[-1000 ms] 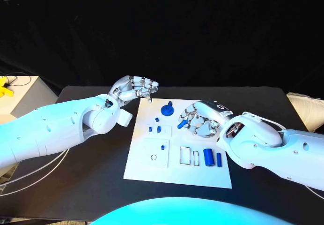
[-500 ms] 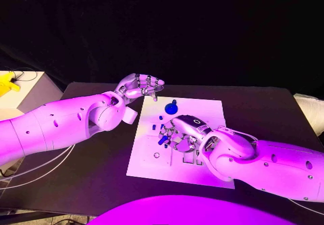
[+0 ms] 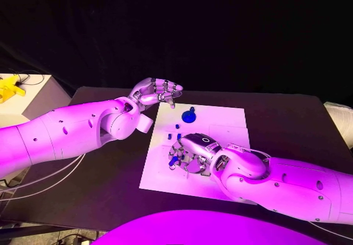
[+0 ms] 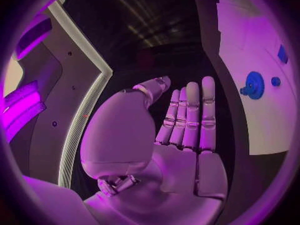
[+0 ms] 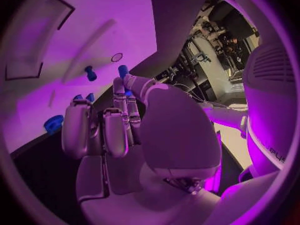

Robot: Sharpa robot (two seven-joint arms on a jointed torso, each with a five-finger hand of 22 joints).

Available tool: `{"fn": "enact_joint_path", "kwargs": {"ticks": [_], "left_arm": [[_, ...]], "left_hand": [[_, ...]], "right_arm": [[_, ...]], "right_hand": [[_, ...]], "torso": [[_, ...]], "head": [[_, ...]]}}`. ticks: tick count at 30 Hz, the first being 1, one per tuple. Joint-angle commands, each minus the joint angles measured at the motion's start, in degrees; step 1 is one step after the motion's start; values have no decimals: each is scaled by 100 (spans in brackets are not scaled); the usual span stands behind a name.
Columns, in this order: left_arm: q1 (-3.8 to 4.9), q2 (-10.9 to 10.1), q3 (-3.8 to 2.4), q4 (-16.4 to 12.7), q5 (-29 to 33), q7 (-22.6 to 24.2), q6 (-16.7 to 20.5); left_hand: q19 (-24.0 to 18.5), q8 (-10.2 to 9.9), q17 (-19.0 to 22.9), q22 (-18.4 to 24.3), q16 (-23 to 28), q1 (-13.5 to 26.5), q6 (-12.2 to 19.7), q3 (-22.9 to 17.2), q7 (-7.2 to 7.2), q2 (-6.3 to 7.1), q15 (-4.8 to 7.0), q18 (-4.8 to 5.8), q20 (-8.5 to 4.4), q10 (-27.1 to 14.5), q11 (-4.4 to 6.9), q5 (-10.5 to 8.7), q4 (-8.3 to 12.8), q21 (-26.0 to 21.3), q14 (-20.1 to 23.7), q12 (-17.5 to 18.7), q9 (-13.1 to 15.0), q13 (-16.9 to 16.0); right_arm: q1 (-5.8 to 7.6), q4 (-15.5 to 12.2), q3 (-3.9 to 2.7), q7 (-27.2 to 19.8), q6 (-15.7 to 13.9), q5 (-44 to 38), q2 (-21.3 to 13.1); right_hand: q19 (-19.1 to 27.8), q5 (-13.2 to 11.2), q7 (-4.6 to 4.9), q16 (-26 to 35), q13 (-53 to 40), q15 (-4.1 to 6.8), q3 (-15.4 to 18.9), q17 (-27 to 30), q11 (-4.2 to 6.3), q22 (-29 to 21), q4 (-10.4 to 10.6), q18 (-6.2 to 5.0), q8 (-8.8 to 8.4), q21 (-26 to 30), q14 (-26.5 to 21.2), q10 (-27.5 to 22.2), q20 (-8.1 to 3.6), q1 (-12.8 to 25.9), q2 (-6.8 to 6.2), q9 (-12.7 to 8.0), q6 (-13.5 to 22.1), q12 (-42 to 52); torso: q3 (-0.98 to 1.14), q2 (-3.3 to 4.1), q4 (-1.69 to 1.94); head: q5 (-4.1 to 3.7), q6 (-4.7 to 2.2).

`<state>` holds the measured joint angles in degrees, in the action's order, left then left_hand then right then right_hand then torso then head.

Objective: Assemble the parts on the task board

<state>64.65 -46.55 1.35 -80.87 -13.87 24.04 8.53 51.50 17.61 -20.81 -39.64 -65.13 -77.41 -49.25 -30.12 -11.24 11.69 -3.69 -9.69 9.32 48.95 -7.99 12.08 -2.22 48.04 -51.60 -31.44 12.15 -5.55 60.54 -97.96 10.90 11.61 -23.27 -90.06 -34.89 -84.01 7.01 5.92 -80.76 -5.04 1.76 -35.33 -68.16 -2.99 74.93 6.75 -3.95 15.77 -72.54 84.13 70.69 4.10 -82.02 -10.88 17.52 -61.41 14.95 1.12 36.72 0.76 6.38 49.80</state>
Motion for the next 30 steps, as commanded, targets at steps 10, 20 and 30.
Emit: {"fn": "enact_joint_path", "kwargs": {"ticks": [10, 20, 30], "left_arm": [[0, 16, -4, -7, 40, 64, -108], [0, 16, -4, -4, 40, 59, -115], [0, 14, -4, -2, 40, 54, -117]], "left_hand": [[40, 16, 9, 12, 33, -29, 17, 32, 29, -35, -41, -84, 15, -37, 2, 2, 3, -13, -8, 6, -9, 8], [42, 20, 9, 14, 33, -24, 16, 37, 29, -36, -41, -84, 15, -37, 2, 2, -3, -16, -9, 3, -10, 9], [42, 20, 9, 14, 33, -24, 16, 37, 29, -36, -41, -84, 15, -37, 2, 2, -3, -16, -9, 3, -10, 9]], "right_arm": [[-90, 63, 10, 189, 380, -418, 110], [-107, 58, 12, 530, 339, -669, 125], [-116, 33, 11, 668, 232, -751, 108]], "right_hand": [[-258, 22, 43, 45, -9, 30, -37, 20, 59, 985, -19, 84, 351, 31, 149, 3, -52, 37, 35, 624, 15, -25], [-262, 24, 42, 47, -11, 29, -42, 23, 59, 993, -28, 88, 354, 7, 148, 4, -51, 42, 36, 630, 17, -30], [-263, 27, 42, 47, -12, 29, -46, 22, 59, 995, -34, 89, 356, 2, 148, 6, -51, 45, 36, 633, 18, -33]], "torso": [[8, -2, 0], [4, -3, 1], [6, -1, 0]], "head": [[36, 20], [41, 20], [47, 20]]}}
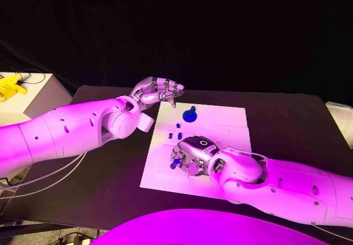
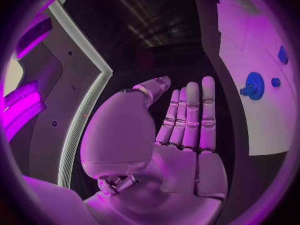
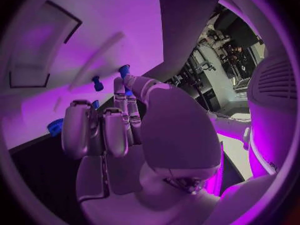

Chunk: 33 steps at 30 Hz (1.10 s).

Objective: Assemble the parts on the task board

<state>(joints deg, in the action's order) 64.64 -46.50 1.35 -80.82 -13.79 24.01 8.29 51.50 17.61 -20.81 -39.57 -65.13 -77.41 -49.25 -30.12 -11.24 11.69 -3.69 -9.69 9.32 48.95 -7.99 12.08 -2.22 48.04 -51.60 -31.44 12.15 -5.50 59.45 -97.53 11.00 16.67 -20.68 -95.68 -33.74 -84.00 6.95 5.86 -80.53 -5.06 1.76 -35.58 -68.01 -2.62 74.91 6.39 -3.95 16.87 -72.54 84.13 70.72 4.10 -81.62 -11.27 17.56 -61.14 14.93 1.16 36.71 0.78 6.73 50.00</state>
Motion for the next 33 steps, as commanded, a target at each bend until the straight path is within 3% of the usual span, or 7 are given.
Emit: {"fn": "enact_joint_path", "kwargs": {"ticks": [1, 6, 17, 27, 28, 31, 33], "left_arm": [[1, 8, -4, -7, 32, 54, -95], [1, 9, -4, -3, 32, 45, -105], [1, 22, -4, 5, 34, 33, -113], [1, 32, -3, 4, 36, 29, -120], [1, 32, -3, 4, 36, 29, -121], [1, 29, -3, 4, 36, 25, -121], [1, 27, -3, 4, 36, 24, -122]], "left_hand": [[42, 20, 10, 7, 33, -24, 16, 38, 29, -36, -41, -84, 15, -37, 2, 2, -3, -16, -9, 3, -10, 5], [42, 20, 10, 7, 33, -24, 16, 38, 29, -36, -41, -84, 15, -37, 2, 2, -3, -16, -9, 3, -10, 5], [44, 24, 10, 11, 35, -12, 18, 46, 28, -40, -42, -83, 16, -43, 1, 3, -17, -22, -9, 2, -12, 9], [44, 24, 10, 11, 35, -12, 18, 46, 28, -40, -42, -83, 16, -43, 1, 3, -17, -22, -9, 2, -12, 9], [44, 24, 10, 11, 35, -12, 18, 46, 28, -40, -42, -83, 16, -43, 1, 3, -17, -22, -9, 2, -12, 9], [44, 24, 10, 11, 35, -12, 18, 46, 28, -40, -42, -83, 16, -43, 1, 3, -17, -22, -9, 2, -12, 9], [44, 24, 10, 11, 35, -12, 18, 46, 28, -40, -42, -83, 16, -43, 1, 3, -17, -22, -9, 2, -12, 9]], "right_arm": [[-8, -11, 2, 164, -31, -192, -9], [-14, 10, 1, 123, 17, -178, -12], [-38, 107, 1, -77, 513, -66, 77], [-62, 171, 8, -99, 578, -18, 194], [-63, 176, 10, -101, 550, 0, 198], [-65, 186, 13, -115, 434, 56, 199], [-66, 188, 14, -117, 386, 78, 193]], "right_hand": [[-263, 32, 48, 24, -10, 29, -21, 7, 22, 996, 2, 89, 247, 3, 149, 2, -52, 5, 76, 629, -9, -31], [-263, 34, 48, 29, -11, 29, -25, 16, 22, 996, -4, 89, 249, 4, 147, 4, -51, 9, 77, 633, -7, -34], [-238, -28, 56, 56, -17, 20, -34, 63, 11, 969, -41, 71, 259, 112, 134, -9, -46, 77, 78, 669, 24, -79], [-194, 38, 86, 131, -21, -15, 51, 192, -31, 928, -93, 45, 228, 283, 97, -109, -22, 233, 37, 706, 127, -191], [-181, 54, 101, 146, -22, -24, 70, 216, -44, 915, -92, 38, 197, 332, 89, -128, -14, 268, 21, 698, 171, -208], [-96, 211, 191, 219, -19, -101, 293, 346, -131, 829, 5, -7, 1, 650, 24, -283, 44, 560, -235, 624, 402, -280], [-73, 248, 212, 235, -19, -121, 365, 379, -153, 806, 29, -19, -54, 733, 3, -335, 62, 622, -308, 603, 457, -293]], "torso": [[2, 1, -3], [4, -2, -3], [3, -2, -2], [-2, 0, 0], [-3, 0, 0], [-3, 1, -4], [-2, -1, -5]], "head": [[12, 0], [18, 0], [8, 0], [11, 0], [13, 0], [35, 0], [32, 0]]}}
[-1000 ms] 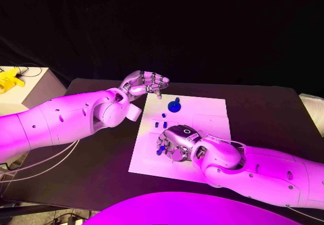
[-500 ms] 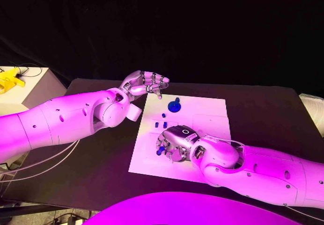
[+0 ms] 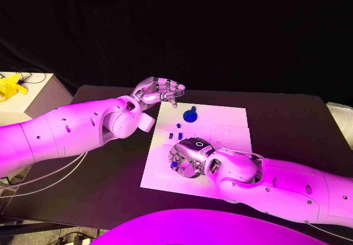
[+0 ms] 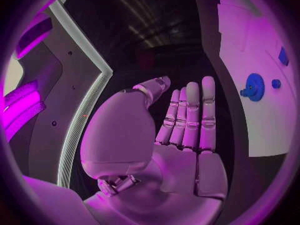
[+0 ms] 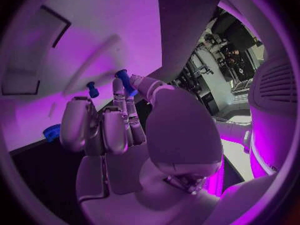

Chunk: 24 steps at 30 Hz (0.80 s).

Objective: Assemble the parts on the task board

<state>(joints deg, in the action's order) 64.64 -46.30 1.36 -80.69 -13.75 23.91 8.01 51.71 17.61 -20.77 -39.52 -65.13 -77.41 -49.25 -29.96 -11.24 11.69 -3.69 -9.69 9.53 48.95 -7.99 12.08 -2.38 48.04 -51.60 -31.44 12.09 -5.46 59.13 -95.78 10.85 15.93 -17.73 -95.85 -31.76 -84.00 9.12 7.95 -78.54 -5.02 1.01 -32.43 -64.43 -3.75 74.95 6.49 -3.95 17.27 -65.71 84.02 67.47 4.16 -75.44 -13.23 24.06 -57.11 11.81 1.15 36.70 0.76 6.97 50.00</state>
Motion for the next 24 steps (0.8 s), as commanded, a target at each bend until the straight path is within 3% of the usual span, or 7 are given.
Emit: {"fn": "enact_joint_path", "kwargs": {"ticks": [1, 8, 13, 16, 19, 20, 24], "left_arm": [[1, 7, -4, -9, 32, 33, -94], [1, 0, -4, -13, 32, 27, -108], [1, -9, -4, -11, 32, 19, -115], [1, -15, -3, -10, 32, 11, -119], [1, -17, -3, -10, 32, 5, -125], [1, -18, -3, -10, 32, 2, -127], [1, -18, -3, -10, 32, -3, -132]], "left_hand": [[24, 24, 6, 5, 35, -12, 18, 29, 28, -40, -42, -83, -5, -43, 1, 3, 0, -22, -9, 2, -6, 5], [26, 32, 6, 11, 36, -5, 19, 34, 32, -50, -43, -83, -4, -52, 1, 5, -15, -33, -9, 0, -8, 10], [27, 34, 6, 12, 36, -7, 17, 34, 34, -52, -43, -83, -4, -52, 1, 5, -15, -33, -8, 0, -8, 11], [27, 36, 6, 13, 37, -8, 14, 34, 35, -52, -42, -83, -4, -54, 2, 5, -15, -35, -8, 0, -8, 11], [27, 36, 6, 13, 37, -8, 14, 34, 35, -52, -42, -83, -4, -54, 2, 5, -15, -35, -8, 0, -8, 11], [27, 36, 6, 13, 37, -8, 14, 34, 35, -52, -42, -83, -4, -54, 2, 5, -15, -35, -8, 0, -8, 11], [27, 36, 6, 13, 37, -8, 14, 34, 35, -52, -42, -83, -4, -54, 2, 5, -15, -35, -8, 0, -8, 11]], "right_arm": [[-34, 15, 30, -43, 66, 107, -9], [-36, 23, 32, 11, -94, 136, -35], [-36, 20, 32, 29, -204, 138, -55], [-36, 10, 32, 31, -351, 139, -69], [-36, -6, 32, 14, -596, 152, -92], [-36, -13, 32, 2, -684, 161, -103], [-35, -59, 31, -64, -999, 213, -163]], "right_hand": [[-50, 67, 22, 53, -22, -66, 118, 60, -62, 779, 36, -32, -154, 132, -9, -70, 73, 48, -180, -71, 122, 8], [140, 151, 104, 212, -6, -157, 513, 407, -165, 568, 34, -144, -411, 851, -200, -532, 169, 10, -292, -174, 414, 34], [328, 232, 133, 376, -11, -207, 1305, 861, -223, 349, 97, -235, -538, 1526, -468, -1107, 251, -265, -119, -228, 516, 363], [426, 396, 144, 387, -35, -249, 2343, 1120, -225, 226, 403, -291, -615, 1921, -633, -1602, 274, -662, 128, -267, 585, 821], [473, 412, 117, 381, -54, -264, 3025, 1318, -258, 156, 845, -322, -674, 2168, -738, -1961, 290, -1062, 215, -295, 691, 1232], [493, 416, 118, 402, -57, -268, 3147, 1415, -270, 130, 976, -336, -684, 2258, -783, -2045, 294, -1162, 216, -299, 718, 1333], [516, 432, 112, 412, -58, -278, 3254, 1486, -278, 102, 1020, -346, -700, 2352, -821, -2145, 302, -1221, 224, -306, 758, 1431]], "torso": [[-1, 0, -1], [2, 2, -6], [-1, -3, 0], [-1, 1, 1], [-1, -1, 0], [-3, 0, 0], [1, -3, -2]], "head": [[3, 0], [-7, 0], [-17, 0], [-24, 0], [-37, -2], [-39, -5], [-52, -29]]}}
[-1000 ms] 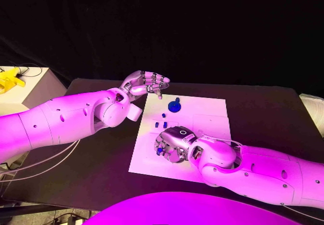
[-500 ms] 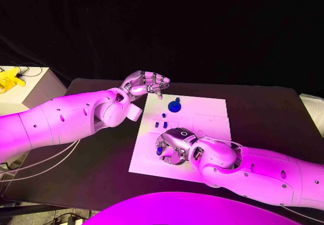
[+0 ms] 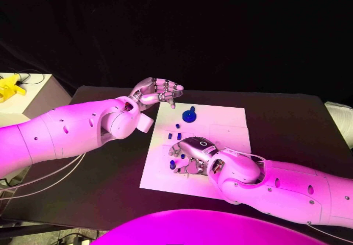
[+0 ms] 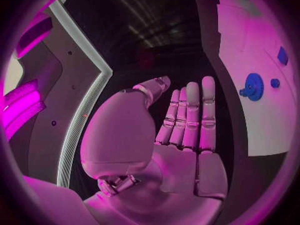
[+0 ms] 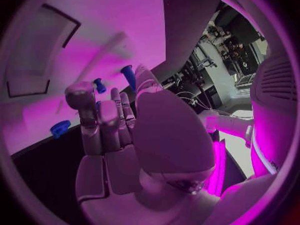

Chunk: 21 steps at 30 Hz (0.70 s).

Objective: Assemble the parts on the task board

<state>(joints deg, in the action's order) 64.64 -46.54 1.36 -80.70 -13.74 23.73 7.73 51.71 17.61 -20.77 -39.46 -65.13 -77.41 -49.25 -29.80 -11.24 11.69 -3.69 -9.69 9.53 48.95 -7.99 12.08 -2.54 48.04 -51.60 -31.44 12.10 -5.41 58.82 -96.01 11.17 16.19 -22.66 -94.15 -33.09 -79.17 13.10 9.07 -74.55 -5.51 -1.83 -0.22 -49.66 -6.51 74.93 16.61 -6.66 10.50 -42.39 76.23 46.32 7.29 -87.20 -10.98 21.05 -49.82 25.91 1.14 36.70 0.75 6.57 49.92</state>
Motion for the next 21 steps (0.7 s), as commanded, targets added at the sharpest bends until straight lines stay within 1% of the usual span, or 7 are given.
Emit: {"fn": "enact_joint_path", "kwargs": {"ticks": [1, 6, 8, 12, 14, 17, 21], "left_arm": [[1, 5, -3, -9, 30, 15, -105], [0, 9, -2, -3, 30, 18, -109], [0, 5, -2, -2, 30, 22, -112], [-4, -12, 2, 14, 40, 34, -121], [-7, -20, 4, 22, 49, 39, -131], [-19, -37, 12, 37, 58, 40, -142], [-34, -42, 21, 57, 68, 40, -148]], "left_hand": [[27, 36, 7, 6, 37, -8, 15, 18, 35, -52, -42, -83, -4, -54, 2, 5, 1, -35, -8, 0, -9, 6], [27, 36, 7, 6, 37, -8, 15, 18, 35, -52, -42, -83, -4, -54, 2, 5, 1, -35, -8, 0, -9, 6], [27, 36, 7, 6, 37, -8, 15, 18, 35, -52, -42, -83, -4, -54, 2, 5, 1, -35, -8, 0, -9, 6], [27, 43, 8, 10, 39, -8, 10, 22, 37, -51, -43, -83, -3, -59, 3, 3, -2, -41, -3, -1, -9, 9], [27, 43, 8, 10, 39, -8, 10, 22, 37, -51, -43, -83, -3, -59, 3, 3, -2, -41, -3, -1, -9, 9], [27, 43, 8, 10, 39, -8, 10, 22, 37, -51, -43, -83, -3, -59, 3, 3, -2, -41, -3, -1, -9, 9], [27, 43, 8, 10, 39, -8, 10, 22, 37, -51, -43, -83, -3, -59, 3, 3, -2, -41, -3, -1, -9, 9]], "right_arm": [[-3, -56, -1, -109, -580, 56, -56], [50, -213, -11, -305, -854, 251, -283], [113, -324, -21, -485, -939, 529, -467], [296, -565, -38, -930, -1029, 1443, -948], [404, -687, -46, -1148, -973, 2023, -1230], [633, -884, -53, -1449, -603, 3147, -1783], [829, -1028, -54, -1497, -204, 3829, -2374]], "right_hand": [[24, 52, 10, 0, -12, 8, 40, 1, 1, 110, 6, -72, -28, -3, -33, -38, -11, -67, 19, -8, 41, 58], [-14, 89, 44, -41, -32, 32, -17, -6, 28, 129, -11, -67, -5, -62, 9, 17, -25, -203, 92, -5, -4, 248], [-18, 53, 69, -43, -22, 27, -218, 37, 14, 135, -63, -61, 29, -62, 1, 50, -30, -460, 138, -8, -109, 367], [-110, 58, 43, -127, 18, 55, -470, -58, 48, 247, -21, -20, 27, -367, 82, 324, -53, -542, 127, -48, -214, 524], [-134, 5, 51, -149, 60, 69, -551, -73, 69, 280, -4, -9, 26, -439, 108, 562, -64, -440, 102, -70, -280, 555], [-215, -74, -12, -224, 133, 158, -763, -192, 175, 374, 2, 25, 26, -693, 207, 1189, -131, -253, 93, -111, -423, 536], [-433, 325, -38, -497, 62, 229, -845, -883, 254, 585, 3, 126, 51, -1370, 553, 1751, -203, 129, -21, -136, -557, 534]], "torso": [[3, -5, -2], [-3, -15, -10], [-10, -17, -10], [-2, -31, -31], [-4, -40, -35], [-6, -71, -61], [-7, -103, -89]], "head": [[-16, -31], [-91, -97], [-156, -118], [-212, -146], [-295, -184], [-407, -215], [-551, -223]]}}
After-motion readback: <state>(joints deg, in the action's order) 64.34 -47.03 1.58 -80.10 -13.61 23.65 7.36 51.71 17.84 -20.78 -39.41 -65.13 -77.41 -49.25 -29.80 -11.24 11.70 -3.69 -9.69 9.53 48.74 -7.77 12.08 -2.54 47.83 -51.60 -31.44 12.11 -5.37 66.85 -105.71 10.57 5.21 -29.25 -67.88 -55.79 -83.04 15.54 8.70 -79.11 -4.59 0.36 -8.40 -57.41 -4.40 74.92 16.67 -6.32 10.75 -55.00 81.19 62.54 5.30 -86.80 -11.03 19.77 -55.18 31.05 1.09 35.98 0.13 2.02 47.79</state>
